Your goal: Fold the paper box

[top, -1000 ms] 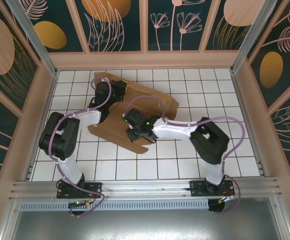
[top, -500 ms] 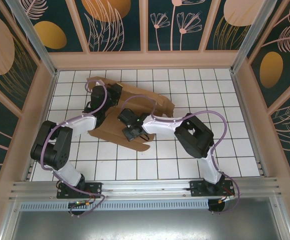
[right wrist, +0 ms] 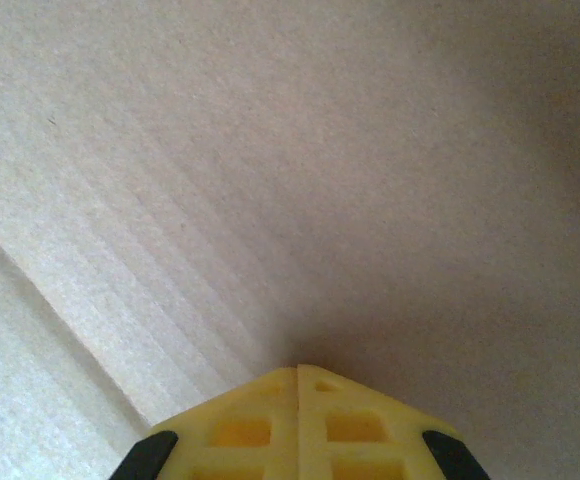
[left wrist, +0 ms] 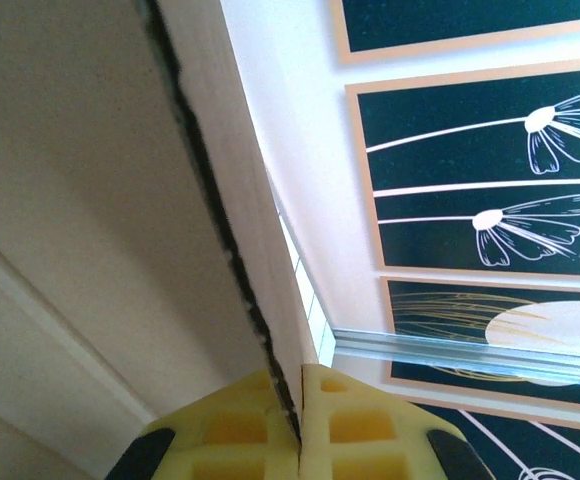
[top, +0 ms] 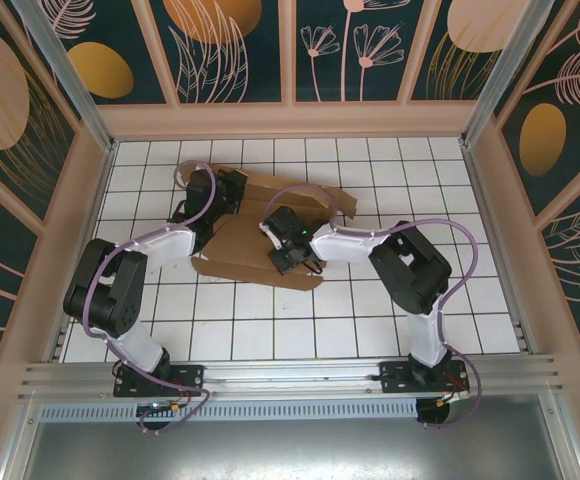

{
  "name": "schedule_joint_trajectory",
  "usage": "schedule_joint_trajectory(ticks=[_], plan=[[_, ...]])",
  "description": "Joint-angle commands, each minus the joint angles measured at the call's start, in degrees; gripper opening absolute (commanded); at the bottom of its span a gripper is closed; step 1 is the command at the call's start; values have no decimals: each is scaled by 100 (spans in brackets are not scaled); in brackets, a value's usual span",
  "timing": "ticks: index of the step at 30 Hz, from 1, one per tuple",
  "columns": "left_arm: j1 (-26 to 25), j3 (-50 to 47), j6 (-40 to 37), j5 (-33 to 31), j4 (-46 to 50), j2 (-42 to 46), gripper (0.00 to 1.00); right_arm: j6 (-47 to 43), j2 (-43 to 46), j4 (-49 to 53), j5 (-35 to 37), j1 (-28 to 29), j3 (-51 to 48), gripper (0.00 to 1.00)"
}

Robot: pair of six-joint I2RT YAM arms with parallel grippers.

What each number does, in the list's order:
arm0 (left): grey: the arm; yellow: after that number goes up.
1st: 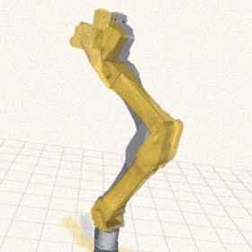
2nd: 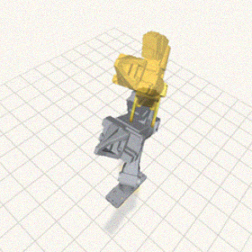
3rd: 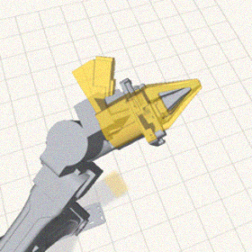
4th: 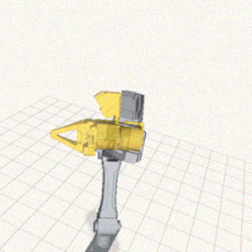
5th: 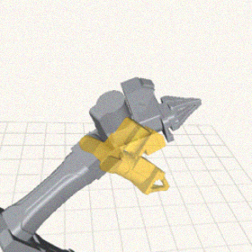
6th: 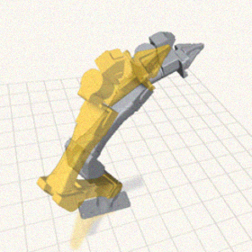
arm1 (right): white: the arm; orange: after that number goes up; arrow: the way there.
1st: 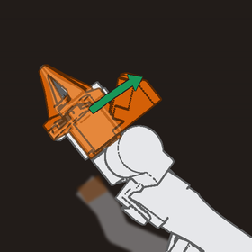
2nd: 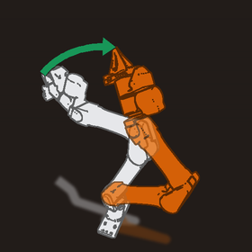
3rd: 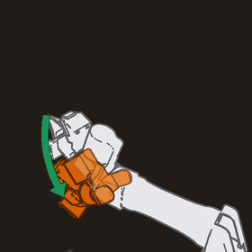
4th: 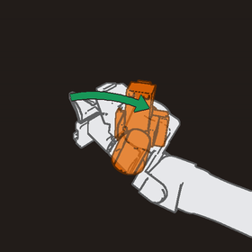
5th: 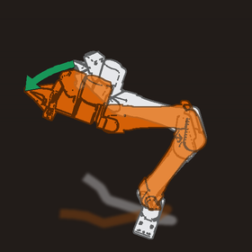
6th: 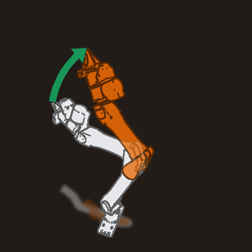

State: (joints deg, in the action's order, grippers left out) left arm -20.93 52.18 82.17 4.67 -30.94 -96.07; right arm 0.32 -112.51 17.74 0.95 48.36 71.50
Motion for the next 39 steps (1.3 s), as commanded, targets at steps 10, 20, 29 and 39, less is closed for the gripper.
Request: schedule_joint_trajectory(ticks=[10, 20, 29, 39], plan=[[-78, -133, 41, -571, 174, -427, 0, -371, 399, 497, -521, -461, -281, 9], [-97, -332, 71, -809, -643, -503, 0, 546, 2075, -83, -1949, -1396, 6, 37], [-126, -356, 0, -788, -1028, -735, 0, 2650, 2647, -758, -1309, -2049, 5, 66], [-122, -393, 1, -740, -936, -807, 0, 4497, 2124, -471, -803, -2076, 249, 63]])
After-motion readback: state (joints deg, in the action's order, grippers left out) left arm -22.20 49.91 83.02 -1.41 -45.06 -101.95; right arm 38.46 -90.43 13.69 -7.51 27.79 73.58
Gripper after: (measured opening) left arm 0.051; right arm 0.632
